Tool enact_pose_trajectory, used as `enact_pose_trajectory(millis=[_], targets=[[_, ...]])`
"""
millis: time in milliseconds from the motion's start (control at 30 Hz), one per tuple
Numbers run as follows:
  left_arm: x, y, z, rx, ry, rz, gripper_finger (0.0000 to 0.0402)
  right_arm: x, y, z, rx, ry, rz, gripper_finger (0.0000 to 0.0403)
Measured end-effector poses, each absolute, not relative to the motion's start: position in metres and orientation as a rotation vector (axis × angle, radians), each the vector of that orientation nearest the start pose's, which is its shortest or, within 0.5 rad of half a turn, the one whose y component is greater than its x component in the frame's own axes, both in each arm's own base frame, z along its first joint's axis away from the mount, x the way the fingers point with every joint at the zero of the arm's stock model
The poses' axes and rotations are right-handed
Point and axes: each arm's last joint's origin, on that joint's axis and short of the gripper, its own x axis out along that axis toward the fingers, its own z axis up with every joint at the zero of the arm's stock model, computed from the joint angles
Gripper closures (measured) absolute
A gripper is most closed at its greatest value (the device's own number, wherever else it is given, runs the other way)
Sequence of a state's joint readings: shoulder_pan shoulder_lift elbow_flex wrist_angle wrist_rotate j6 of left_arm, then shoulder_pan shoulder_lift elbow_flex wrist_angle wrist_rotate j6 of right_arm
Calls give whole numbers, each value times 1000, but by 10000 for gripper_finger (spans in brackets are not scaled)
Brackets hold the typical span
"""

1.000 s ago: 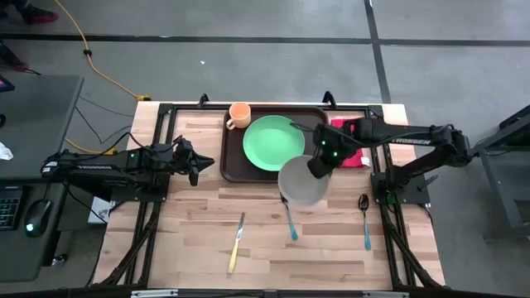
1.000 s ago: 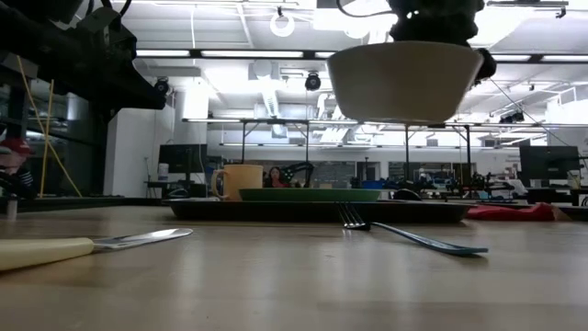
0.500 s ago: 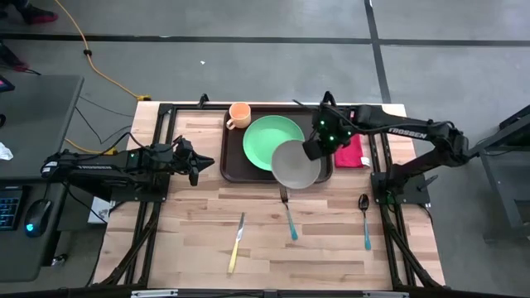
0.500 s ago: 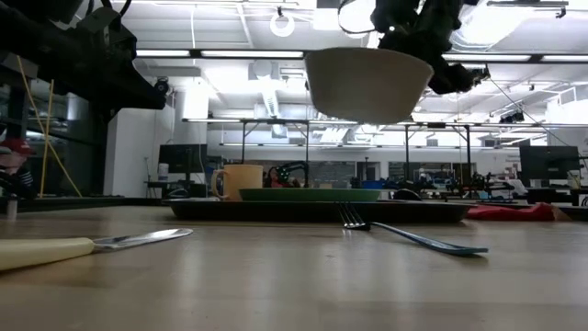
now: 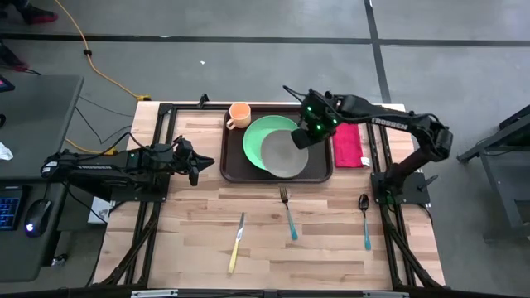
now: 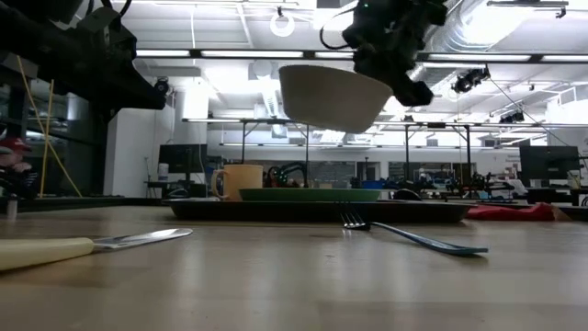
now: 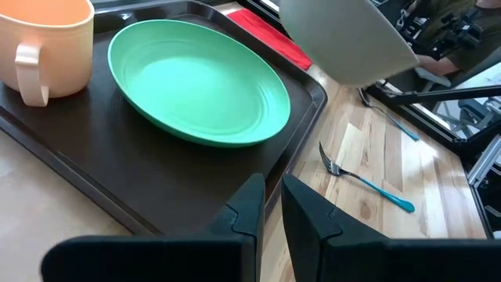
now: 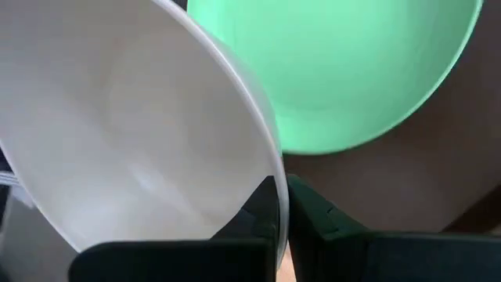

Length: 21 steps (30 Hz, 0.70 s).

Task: Set up tray
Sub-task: Put the gray bowl on top of the green plate on the brown serving tray

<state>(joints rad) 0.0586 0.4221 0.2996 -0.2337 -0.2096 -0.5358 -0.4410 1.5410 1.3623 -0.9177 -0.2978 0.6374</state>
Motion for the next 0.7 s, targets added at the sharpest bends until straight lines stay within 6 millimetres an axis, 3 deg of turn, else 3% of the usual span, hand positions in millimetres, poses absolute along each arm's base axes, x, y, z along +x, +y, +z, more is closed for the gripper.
enact_pose_trajectory(millis=[333,700], targets=[[119,13,208,-501,276,354,325,320,-164,330,838,1070,-494,403],[119,13,208,-501,277,354,325,342,-195,322,884,1103,-492,403]])
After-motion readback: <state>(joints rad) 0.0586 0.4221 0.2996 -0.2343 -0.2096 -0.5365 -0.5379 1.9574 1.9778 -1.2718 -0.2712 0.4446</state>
